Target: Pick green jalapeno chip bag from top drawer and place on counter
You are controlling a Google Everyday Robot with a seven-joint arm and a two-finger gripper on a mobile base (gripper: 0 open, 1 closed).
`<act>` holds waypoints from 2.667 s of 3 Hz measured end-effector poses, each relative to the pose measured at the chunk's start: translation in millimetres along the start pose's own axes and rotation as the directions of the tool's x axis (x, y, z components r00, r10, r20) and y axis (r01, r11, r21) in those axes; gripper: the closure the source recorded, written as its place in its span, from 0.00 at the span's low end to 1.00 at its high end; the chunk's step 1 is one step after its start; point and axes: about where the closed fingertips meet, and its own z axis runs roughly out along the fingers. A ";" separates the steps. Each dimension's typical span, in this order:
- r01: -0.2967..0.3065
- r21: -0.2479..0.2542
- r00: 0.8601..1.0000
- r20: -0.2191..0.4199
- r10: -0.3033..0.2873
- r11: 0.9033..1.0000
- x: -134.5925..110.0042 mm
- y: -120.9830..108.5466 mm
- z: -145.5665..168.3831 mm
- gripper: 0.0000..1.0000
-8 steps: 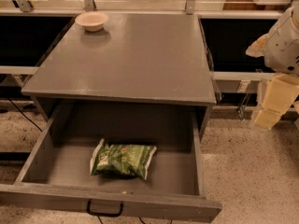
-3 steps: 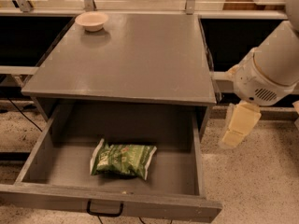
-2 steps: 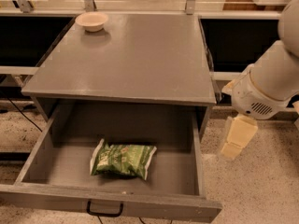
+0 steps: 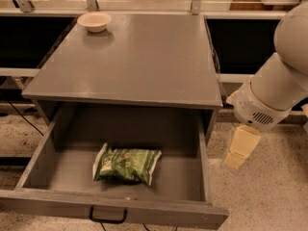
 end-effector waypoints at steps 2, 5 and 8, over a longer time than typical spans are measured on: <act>-0.004 -0.014 0.991 0.134 0.006 1.000 -16.3 -3.8 38.3 0.00; 0.036 -0.030 0.978 0.208 -0.029 0.999 -30.6 22.3 69.5 0.00; 0.011 -0.084 0.951 0.309 0.015 0.996 -49.9 6.1 110.6 0.00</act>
Offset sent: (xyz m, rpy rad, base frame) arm 0.0270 0.0358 -0.0539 0.2364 -0.0352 0.0285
